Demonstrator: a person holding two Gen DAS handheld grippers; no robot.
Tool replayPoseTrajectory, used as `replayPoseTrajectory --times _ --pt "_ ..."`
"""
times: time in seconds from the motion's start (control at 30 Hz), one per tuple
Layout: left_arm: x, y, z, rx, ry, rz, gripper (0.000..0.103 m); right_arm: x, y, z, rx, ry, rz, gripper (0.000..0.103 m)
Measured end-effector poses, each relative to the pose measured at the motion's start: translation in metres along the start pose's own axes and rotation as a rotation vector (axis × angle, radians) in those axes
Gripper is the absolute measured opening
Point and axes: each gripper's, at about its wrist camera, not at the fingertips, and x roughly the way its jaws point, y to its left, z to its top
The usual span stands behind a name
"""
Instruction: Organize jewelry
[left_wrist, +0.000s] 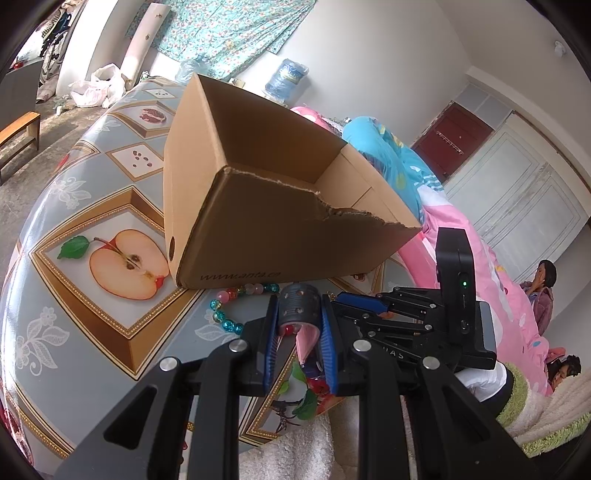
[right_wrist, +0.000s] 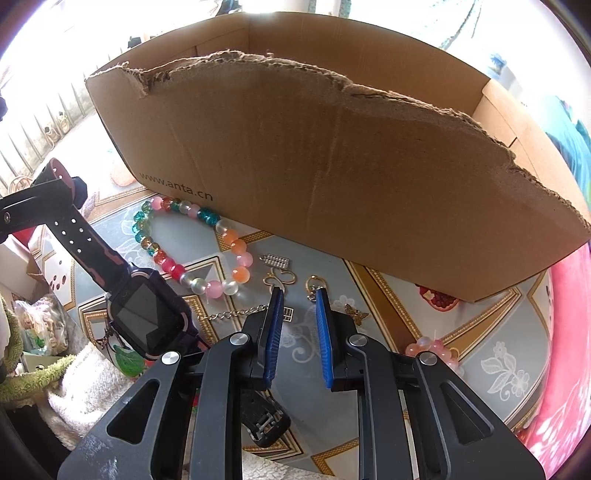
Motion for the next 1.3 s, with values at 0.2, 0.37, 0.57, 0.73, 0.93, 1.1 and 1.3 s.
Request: replayPoseTrajectory --times 0.2,0.37,0.57,0.73,0.93,1.1,1.3 --pt "-0.001 0.001 -0.001 -0.001 0.001 0.005 0.02 0.006 -0.005 -0.005 0.033 -0.001 -0.007 0.017" --pt "0.0 -0.001 -0.002 0.002 0.003 0.015 0.02 -0.003 -0.021 -0.016 0.115 -0.037 0.034 0.017" --pt "0.001 -0.002 -0.002 0.003 0.01 0.033 0.02 -0.033 -0.044 -0.045 0.244 -0.119 0.14 0.022" --pt "0.003 -0.002 -0.003 0.007 0.027 0.049 0.02 -0.049 -0.064 -0.077 0.396 -0.085 0.244 0.024" --pt "0.006 0.0 -0.007 0.004 0.05 0.064 0.02 -0.055 -0.065 -0.095 0.503 -0.041 0.311 0.027" --pt "0.009 -0.002 -0.009 0.0 0.055 0.069 0.02 -0.066 -0.064 -0.083 0.525 -0.071 0.363 0.027" --pt "0.011 -0.005 -0.009 0.008 0.057 0.077 0.02 -0.045 -0.044 -0.071 0.521 -0.088 0.364 0.014"
